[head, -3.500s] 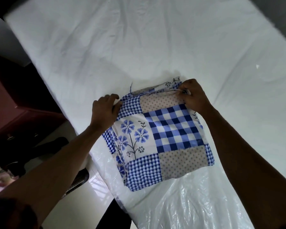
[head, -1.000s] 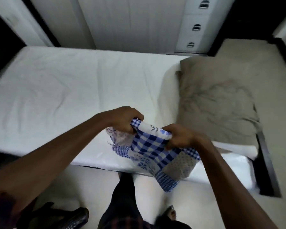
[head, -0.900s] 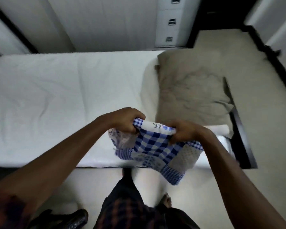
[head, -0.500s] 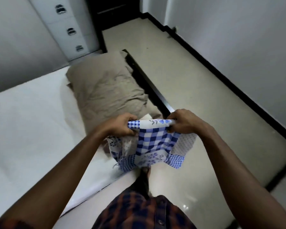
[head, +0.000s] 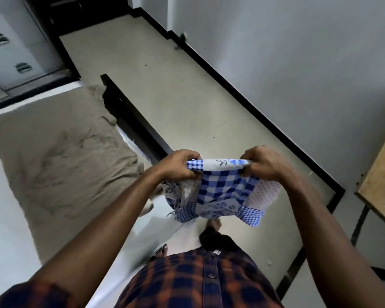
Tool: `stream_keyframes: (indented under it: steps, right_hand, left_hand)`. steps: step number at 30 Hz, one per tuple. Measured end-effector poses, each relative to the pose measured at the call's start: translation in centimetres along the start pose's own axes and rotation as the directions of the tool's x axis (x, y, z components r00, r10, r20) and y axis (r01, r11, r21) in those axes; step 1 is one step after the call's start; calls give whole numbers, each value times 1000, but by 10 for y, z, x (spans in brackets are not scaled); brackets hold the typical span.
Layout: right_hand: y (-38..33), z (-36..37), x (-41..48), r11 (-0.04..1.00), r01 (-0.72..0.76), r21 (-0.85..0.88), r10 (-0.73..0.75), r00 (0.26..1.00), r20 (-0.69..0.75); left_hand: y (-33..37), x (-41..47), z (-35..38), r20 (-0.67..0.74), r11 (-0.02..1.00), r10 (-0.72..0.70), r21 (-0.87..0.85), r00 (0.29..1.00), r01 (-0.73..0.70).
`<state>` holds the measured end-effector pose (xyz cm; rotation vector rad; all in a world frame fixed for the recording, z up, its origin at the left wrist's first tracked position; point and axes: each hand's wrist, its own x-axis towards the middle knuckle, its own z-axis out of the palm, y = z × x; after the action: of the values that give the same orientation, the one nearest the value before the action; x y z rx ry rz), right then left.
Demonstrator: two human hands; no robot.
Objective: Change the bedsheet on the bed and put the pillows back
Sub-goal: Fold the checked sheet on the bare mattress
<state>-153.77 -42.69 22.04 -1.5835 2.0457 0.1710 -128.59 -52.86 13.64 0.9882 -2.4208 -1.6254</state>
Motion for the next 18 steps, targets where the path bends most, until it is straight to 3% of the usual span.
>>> stream_keyframes:
  steps: [9,15,18]
  right_hand:
    - [77,-78,183,974,206,-98,-200,977,72]
    - [122,-115,324,908,381,-173,-373,924,79]
    - [128,-139,373,875,446,-189,-443,895,60]
  left_hand:
    - [-7,158,-26,-168,985,-138,-131,976,117]
    - [-21,269,-42,-325,914,-363,-308,873,265]
    - [-14,301,-65,-382,903,-409,-302,829,306]
